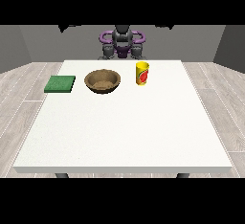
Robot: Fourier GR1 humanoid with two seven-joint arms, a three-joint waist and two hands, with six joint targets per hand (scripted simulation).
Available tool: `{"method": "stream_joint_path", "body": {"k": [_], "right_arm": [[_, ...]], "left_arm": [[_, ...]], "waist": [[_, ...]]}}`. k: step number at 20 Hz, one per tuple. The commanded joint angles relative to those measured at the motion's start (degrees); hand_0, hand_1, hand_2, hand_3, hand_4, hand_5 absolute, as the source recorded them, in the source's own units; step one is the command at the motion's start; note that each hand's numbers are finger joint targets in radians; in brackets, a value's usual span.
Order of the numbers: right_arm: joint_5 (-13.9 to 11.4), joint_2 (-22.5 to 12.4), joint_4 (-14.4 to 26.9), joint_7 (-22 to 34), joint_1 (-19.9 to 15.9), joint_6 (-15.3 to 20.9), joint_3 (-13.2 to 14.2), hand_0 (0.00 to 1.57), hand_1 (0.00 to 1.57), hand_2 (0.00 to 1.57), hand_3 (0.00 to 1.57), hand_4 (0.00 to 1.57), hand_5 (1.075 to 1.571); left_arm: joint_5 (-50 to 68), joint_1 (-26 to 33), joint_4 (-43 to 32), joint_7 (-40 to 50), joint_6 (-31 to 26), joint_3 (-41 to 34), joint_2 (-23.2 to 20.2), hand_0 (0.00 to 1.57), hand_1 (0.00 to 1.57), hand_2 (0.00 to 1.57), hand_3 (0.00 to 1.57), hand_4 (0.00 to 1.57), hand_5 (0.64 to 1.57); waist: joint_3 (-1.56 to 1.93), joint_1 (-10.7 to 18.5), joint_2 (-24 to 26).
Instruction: Pick the cup and pour the ball into the bowl, then pick the bowl and place it on the pad
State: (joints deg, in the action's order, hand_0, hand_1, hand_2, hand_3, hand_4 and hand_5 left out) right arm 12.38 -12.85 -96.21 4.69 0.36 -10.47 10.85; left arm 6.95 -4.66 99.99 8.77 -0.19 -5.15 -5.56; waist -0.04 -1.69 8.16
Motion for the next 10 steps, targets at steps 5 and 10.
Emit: {"method": "stream_joint_path", "body": {"k": [5,10], "right_arm": [[0.1,0.8,-0.5,-3.1,-2.6,-1.2,0.7,0.0,0.0,0.0,0.0,0.0,1.57],[-2.2,2.4,2.9,-8.3,-4.0,-1.2,0.0,0.0,0.0,0.0,0.0,0.0,1.57]], "left_arm": [[4.1,-5.9,-6.6,-7.6,-2.7,-6.7,-3.0,0.0,0.0,0.0,0.0,0.0,1.541],[-0.8,-5.6,-13.3,-19.9,-2.3,-4.4,-0.5,0.0,0.0,0.0,0.0,0.0,1.529]], "waist": [[0.03,-1.3,-8.3],[0.03,-1.3,-13.1]]}}
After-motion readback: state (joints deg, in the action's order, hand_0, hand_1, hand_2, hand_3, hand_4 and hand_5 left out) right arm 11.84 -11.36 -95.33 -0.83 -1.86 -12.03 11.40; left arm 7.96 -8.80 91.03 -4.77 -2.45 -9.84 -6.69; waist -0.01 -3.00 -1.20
